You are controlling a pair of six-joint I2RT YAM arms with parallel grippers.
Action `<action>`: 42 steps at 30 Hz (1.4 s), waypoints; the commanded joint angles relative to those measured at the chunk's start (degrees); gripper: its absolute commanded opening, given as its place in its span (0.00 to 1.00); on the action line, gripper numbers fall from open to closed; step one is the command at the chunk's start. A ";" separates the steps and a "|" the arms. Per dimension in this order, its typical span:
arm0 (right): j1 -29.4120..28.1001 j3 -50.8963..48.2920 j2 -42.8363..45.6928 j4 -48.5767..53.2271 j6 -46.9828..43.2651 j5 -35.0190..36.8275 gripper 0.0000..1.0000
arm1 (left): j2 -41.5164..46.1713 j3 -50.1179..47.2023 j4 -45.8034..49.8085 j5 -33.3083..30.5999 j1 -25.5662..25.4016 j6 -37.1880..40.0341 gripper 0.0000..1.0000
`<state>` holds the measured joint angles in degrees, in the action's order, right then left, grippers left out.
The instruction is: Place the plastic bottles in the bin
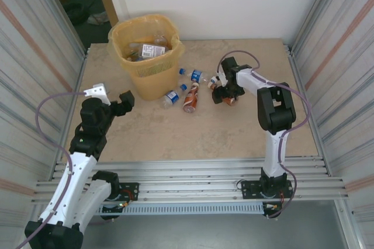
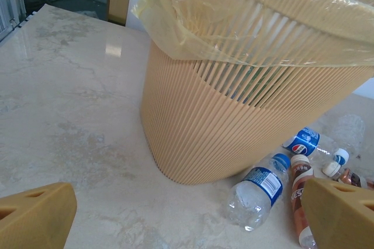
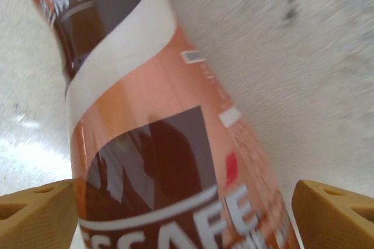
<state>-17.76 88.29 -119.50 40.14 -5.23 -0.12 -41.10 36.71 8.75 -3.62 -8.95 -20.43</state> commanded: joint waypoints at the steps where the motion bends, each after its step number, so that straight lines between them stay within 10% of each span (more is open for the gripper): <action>1: -1.70 -0.90 1.90 1.60 -1.16 -0.77 0.86 | -0.20 -0.68 -0.14 -1.06 0.43 -0.93 0.99; 13: -8.08 -6.73 7.91 1.60 2.21 2.14 0.48 | -0.27 -0.75 -0.31 -1.17 0.45 -1.55 0.99; 29: -20.99 -12.20 25.84 -0.50 8.74 13.78 0.40 | -2.53 0.29 -5.02 6.65 0.01 -4.63 0.99; 42: -25.69 -18.09 38.35 -11.97 9.90 12.47 0.37 | -13.69 7.25 -18.26 11.15 -12.82 -8.98 0.99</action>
<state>-42.92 71.68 -84.40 32.34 3.49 13.23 -53.21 40.82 -2.98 4.80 -20.32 -27.29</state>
